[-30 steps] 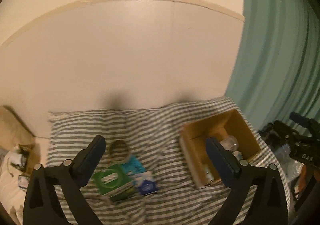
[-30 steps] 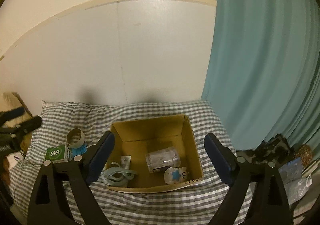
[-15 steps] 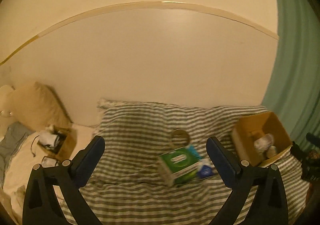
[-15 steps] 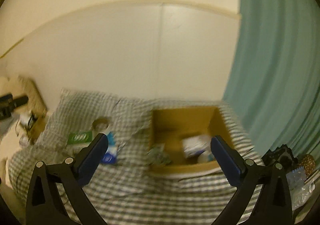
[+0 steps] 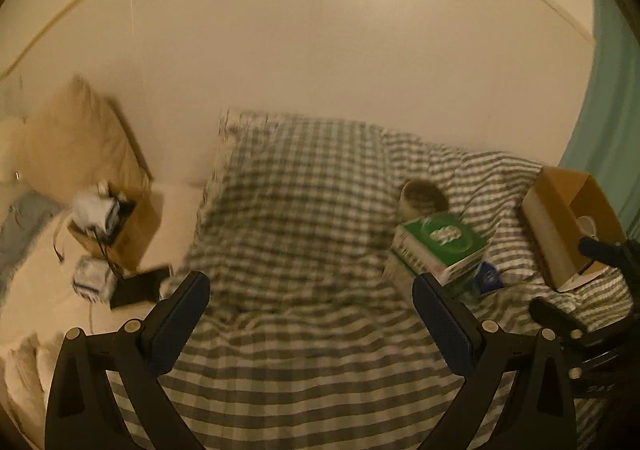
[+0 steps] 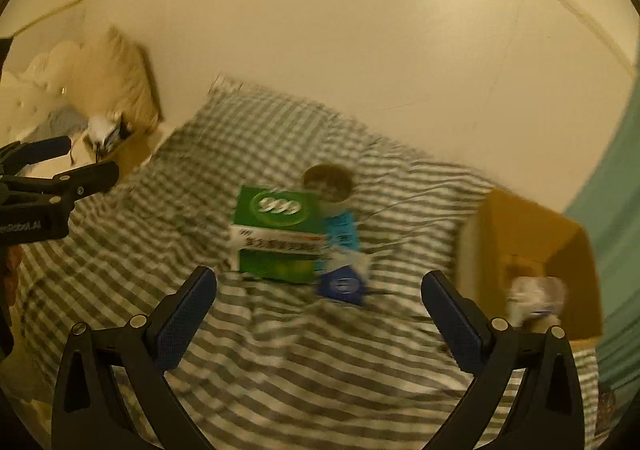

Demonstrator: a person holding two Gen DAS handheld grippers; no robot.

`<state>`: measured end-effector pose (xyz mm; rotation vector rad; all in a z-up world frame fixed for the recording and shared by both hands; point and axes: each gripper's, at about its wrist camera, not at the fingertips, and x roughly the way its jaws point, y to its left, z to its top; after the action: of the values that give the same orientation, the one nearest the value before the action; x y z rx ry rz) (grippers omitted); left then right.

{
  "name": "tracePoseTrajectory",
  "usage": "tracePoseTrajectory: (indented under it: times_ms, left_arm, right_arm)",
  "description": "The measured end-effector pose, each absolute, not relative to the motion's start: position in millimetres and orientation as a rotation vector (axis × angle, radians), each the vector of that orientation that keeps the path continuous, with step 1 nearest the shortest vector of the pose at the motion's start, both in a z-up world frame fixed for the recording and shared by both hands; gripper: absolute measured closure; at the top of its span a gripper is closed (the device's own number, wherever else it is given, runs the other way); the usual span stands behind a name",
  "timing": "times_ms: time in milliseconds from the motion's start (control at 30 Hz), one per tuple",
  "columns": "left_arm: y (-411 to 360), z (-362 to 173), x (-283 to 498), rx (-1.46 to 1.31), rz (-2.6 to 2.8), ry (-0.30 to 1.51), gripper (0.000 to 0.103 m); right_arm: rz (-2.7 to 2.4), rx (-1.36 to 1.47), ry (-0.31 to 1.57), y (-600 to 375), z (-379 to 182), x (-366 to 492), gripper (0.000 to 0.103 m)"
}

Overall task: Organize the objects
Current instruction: 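Return both tools to the pile and grasp the green medicine box with the right tool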

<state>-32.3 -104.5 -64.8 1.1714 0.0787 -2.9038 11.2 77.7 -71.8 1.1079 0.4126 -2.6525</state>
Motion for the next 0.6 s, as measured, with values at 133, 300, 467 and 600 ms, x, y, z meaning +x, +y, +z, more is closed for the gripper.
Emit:
tracePoseTrajectory:
  times_ms: [133, 300, 467, 600]
  left_arm:
    - [-115, -81, -40, 1.216, -2.881, 0.149, 0.0]
    - [-120, -98, -52, 1.259, -2.854, 0.141, 0.0]
    - [-122, -114, -65, 1.34, -2.806, 0.147, 0.0]
    - [-126, -125, -73, 1.386, -2.765, 0.182, 0.0]
  right_arm:
    - [-2.623, 1.172, 0.408, 57, -100, -8, 0.0]
    - [-2.618, 1.23, 0.31, 53, -123, -39, 0.0]
    - [-2.593, 1.272, 0.219, 53, -136, -63, 0.0]
    - [-2.558, 1.262, 0.216, 45, -143, -72, 0.0]
